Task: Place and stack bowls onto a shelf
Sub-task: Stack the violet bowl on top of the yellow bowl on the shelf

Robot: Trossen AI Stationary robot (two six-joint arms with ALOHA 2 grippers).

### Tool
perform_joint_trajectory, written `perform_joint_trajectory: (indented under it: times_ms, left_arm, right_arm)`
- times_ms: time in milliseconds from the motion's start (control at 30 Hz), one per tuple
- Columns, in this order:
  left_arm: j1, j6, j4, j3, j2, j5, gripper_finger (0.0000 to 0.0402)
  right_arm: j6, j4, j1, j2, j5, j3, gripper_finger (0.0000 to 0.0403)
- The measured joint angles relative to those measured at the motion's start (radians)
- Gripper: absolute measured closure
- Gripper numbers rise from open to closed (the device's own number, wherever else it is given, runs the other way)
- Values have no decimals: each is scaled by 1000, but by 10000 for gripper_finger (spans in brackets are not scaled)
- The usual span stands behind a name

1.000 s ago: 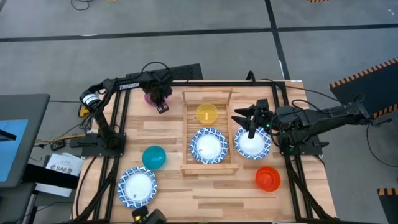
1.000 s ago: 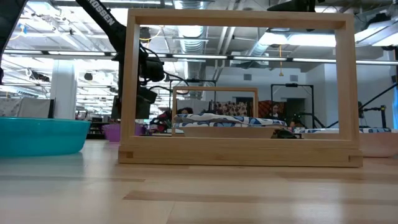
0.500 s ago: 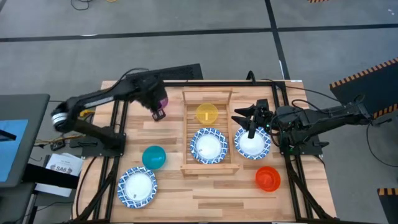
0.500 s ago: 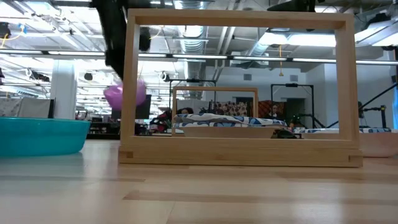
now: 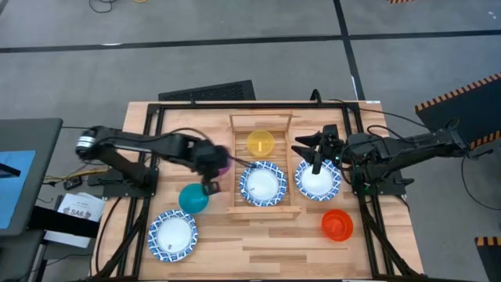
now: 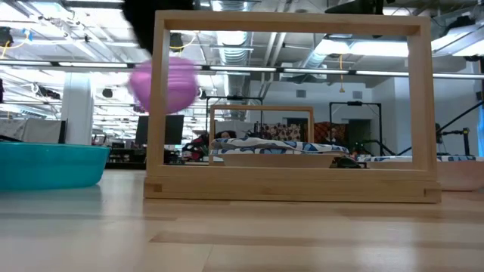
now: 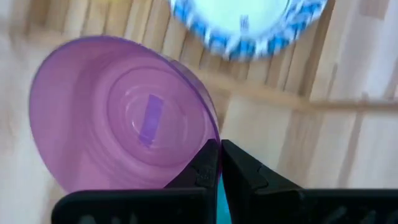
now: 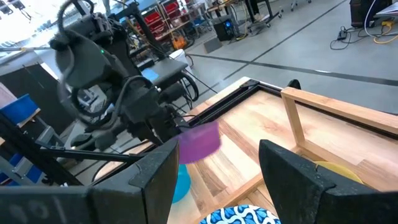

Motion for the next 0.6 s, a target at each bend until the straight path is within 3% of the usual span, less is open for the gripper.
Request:
perform_joint_trajectory:
  times_ms: [300, 433, 600]
  left_arm:
    - [89, 451, -13, 367, 357, -78, 401]
    - [138, 535, 3, 443, 460, -73, 401]
    - [189, 588, 74, 453, 512, -67, 401]
  right_arm:
    - [-13, 106, 3, -14, -2, 0, 155]
    - [-72, 185, 3, -50, -25, 0, 155]
    - [-87, 173, 4, -110, -47, 0, 155]
